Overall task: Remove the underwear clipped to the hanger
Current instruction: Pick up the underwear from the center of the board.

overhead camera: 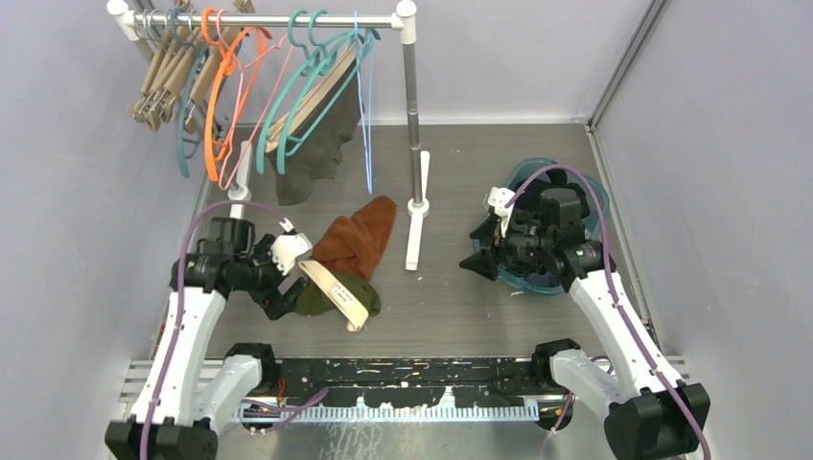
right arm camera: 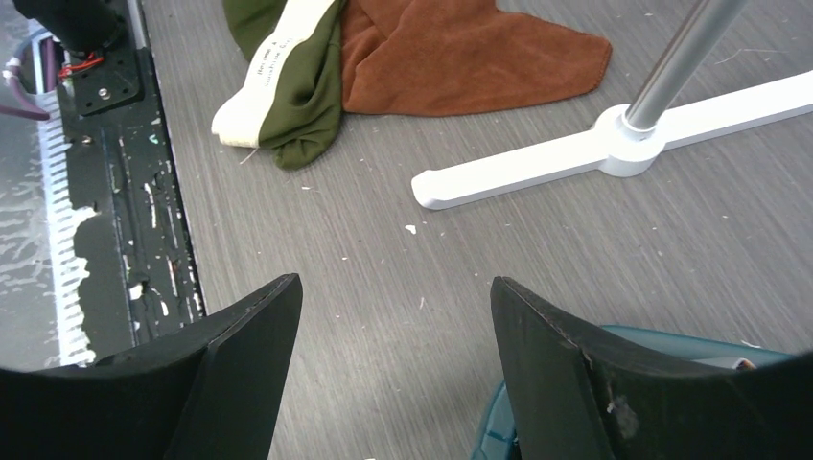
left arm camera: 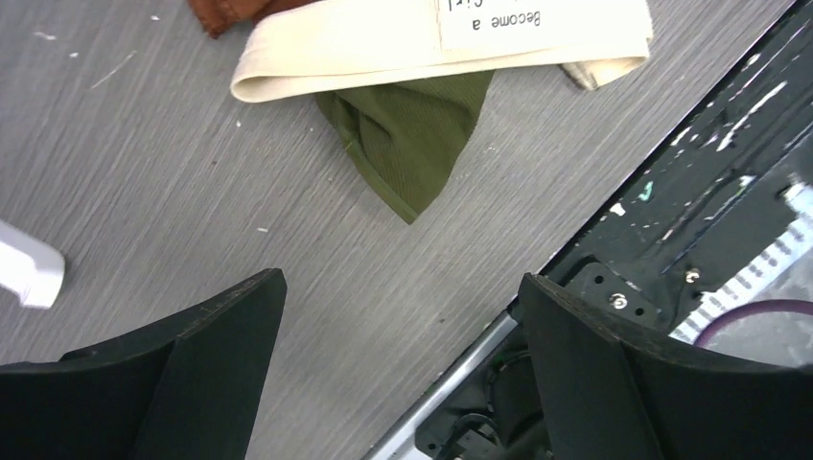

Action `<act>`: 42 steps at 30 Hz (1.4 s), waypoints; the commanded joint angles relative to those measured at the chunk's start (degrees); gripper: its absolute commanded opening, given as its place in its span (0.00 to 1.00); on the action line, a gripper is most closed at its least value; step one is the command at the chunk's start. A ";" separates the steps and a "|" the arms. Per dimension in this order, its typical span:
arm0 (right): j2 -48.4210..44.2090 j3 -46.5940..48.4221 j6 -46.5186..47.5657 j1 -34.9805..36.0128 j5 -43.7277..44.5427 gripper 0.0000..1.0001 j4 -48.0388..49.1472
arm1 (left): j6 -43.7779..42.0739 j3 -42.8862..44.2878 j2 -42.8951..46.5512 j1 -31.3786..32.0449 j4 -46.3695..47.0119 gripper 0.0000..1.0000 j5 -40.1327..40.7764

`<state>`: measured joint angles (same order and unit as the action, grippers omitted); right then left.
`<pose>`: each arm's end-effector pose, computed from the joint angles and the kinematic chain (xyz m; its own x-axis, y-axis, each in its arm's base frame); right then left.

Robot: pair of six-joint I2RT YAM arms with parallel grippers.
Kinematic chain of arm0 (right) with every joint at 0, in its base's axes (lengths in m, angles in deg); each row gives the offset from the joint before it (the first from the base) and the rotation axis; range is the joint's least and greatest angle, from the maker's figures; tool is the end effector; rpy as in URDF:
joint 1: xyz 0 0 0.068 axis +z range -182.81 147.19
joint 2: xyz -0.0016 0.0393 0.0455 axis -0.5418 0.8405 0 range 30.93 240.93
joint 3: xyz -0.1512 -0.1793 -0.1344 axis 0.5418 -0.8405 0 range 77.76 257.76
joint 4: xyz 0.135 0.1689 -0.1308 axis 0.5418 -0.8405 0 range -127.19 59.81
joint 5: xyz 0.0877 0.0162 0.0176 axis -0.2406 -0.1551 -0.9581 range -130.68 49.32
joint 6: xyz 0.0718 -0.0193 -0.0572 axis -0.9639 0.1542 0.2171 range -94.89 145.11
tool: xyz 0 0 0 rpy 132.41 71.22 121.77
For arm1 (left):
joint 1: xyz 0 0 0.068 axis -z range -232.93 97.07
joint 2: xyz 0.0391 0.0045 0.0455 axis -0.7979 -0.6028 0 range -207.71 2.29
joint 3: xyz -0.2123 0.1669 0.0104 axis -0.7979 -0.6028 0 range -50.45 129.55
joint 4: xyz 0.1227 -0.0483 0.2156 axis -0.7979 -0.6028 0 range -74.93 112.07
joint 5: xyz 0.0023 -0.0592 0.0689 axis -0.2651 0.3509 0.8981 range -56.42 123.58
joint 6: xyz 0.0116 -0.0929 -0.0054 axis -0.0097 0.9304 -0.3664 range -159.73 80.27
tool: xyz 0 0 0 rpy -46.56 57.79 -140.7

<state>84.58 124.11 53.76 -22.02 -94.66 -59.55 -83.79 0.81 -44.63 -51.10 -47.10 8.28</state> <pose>0.1891 0.1057 0.2797 -0.1563 -0.3168 -0.9355 -0.9371 0.3468 0.0392 0.1346 -0.0404 0.2459 -0.5037 0.6450 -0.5747 0.7803 0.6251 0.0177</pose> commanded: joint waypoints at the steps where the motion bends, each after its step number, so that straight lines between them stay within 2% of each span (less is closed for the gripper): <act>1: -1.18 -0.02 -0.08 -1.00 -0.03 0.78 4.04 | 0.04 -3.45 -4.59 5.06 10.03 0.94 6.74; 5: -1.01 -0.43 0.23 -1.46 -0.05 0.78 4.00 | 1.95 -8.84 -8.81 12.02 16.20 0.93 16.06; 9: -0.61 -0.47 0.40 -1.56 0.02 0.78 3.98 | 3.05 -12.99 -13.69 14.75 22.33 0.89 20.37; 11: -0.13 -0.47 0.44 -1.60 0.05 0.78 3.98 | 3.66 -14.41 -16.07 15.74 25.46 0.88 21.30; 16: 0.14 -0.45 0.99 -1.61 0.57 0.78 3.53 | 7.07 -14.16 -20.42 17.36 28.15 0.77 18.56; 21: 0.44 -0.56 1.11 -1.63 1.06 0.78 3.60 | 9.50 -13.66 -21.58 19.44 28.57 0.56 16.88; 23: 0.62 -0.60 1.05 -1.85 0.97 0.78 3.63 | 9.74 -13.37 -21.24 19.75 27.81 0.44 16.76; 27: 1.01 -0.98 0.01 -2.76 0.04 0.78 4.26 | 9.52 -11.37 -18.56 19.80 22.87 0.13 16.84; 29: 1.02 -1.14 -1.17 -2.88 -0.15 0.78 5.06 | 9.74 -10.00 -16.13 19.80 19.13 0.04 16.40; 32: 0.60 -1.37 -2.02 -2.97 -0.40 0.78 5.81 | 10.14 -7.31 -10.60 19.80 12.42 0.00 14.95; 37: 0.23 -1.79 -2.83 -2.96 -1.18 0.78 6.86 | 11.36 0.21 -2.24 19.88 3.47 0.00 8.84; 40: 0.23 -1.83 -3.70 -3.01 -2.44 0.78 7.56 | 13.74 6.57 -0.64 20.00 0.97 0.00 2.20; 42: 0.51 -1.57 -4.69 -2.90 -3.58 0.78 8.19 | 15.52 10.69 -1.47 20.55 0.56 0.00 0.74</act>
<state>85.70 121.79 51.24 -24.80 -94.88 -55.27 -72.05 3.85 -46.11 -31.43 -42.09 17.24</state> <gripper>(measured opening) 0.783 0.022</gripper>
